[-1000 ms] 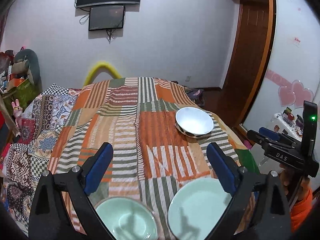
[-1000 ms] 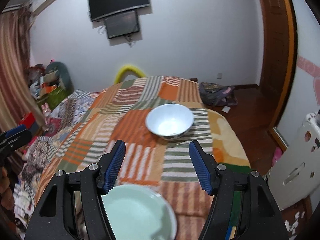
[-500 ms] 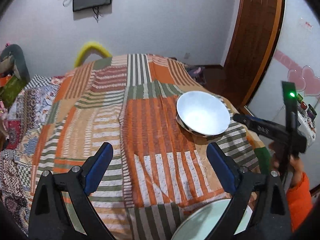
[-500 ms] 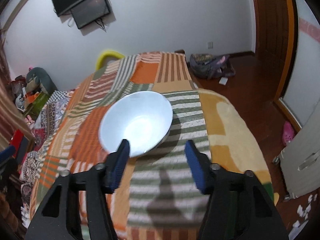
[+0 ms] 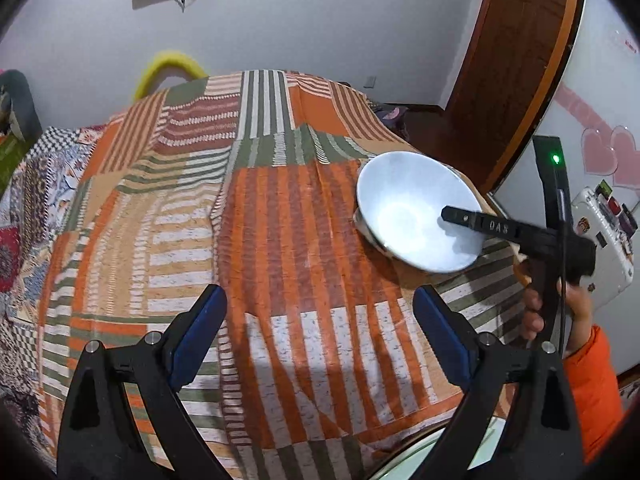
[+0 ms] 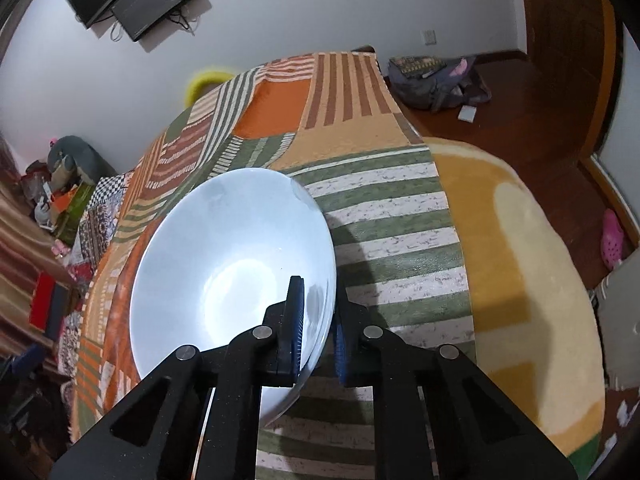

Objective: Organize plates and bowls
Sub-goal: 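Grasp the white dotted bowl rim with both grippers and lift it, then carry the white dotted bowl over the nested bowls with both grippers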

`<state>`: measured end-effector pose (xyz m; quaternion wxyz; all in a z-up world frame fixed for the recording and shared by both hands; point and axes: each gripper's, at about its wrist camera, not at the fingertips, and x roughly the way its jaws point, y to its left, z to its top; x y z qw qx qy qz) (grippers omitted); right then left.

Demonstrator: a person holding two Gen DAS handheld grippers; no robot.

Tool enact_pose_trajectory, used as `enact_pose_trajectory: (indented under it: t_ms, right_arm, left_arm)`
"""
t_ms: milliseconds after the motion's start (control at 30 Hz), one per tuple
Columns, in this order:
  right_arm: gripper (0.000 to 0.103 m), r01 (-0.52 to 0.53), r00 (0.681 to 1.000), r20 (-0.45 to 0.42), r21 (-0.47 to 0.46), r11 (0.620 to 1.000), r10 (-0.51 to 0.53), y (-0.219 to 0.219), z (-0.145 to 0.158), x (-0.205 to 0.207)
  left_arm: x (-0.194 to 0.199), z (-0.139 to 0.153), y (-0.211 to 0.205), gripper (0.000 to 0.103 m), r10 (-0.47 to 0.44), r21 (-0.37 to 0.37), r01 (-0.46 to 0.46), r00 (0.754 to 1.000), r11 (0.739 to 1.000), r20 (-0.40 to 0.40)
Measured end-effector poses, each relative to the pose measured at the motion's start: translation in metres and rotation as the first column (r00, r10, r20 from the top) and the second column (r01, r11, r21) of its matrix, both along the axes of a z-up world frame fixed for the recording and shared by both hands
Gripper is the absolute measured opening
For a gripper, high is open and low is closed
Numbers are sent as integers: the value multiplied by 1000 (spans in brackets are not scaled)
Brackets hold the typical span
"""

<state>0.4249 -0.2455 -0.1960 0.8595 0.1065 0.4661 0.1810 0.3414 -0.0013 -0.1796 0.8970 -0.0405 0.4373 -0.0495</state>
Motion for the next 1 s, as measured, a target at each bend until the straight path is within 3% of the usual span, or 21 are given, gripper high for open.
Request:
enact_pose_trajectory:
  t_ms: [100, 200, 400, 533, 633, 767, 1000]
  right_arm:
    - [13, -39, 999, 13, -23, 999, 40, 3, 4, -18]
    - [13, -80, 997, 9, -16, 997, 80, 5, 6, -35]
    - [13, -108, 994, 16, -26, 994, 108, 8, 7, -69]
    - [13, -124, 992, 17, -38, 991, 125, 12, 4, -76]
    - [14, -133, 991, 6, -26, 991, 133, 15, 1, -71]
    - [14, -125, 992, 1, -38, 991, 125, 19, 1, -71]
    - [14, -115, 993, 11, -44, 992, 116, 22, 12, -84]
  left_arm:
    - [3, -3, -6, 93, -1, 2, 1, 1000, 1000, 0]
    - [9, -10, -14, 83, -18, 6, 18, 999, 1000, -28]
    - [20, -39, -26, 51, -48, 16, 50, 990, 999, -135]
    - [27, -63, -25, 28, -58, -29, 53, 973, 998, -223]
    - [27, -69, -28, 13, -81, -59, 69, 969, 996, -232]
    - [20, -63, -34, 12, -87, -30, 83, 973, 996, -215]
    - [2, -46, -30, 12, -95, -52, 86, 976, 995, -197]
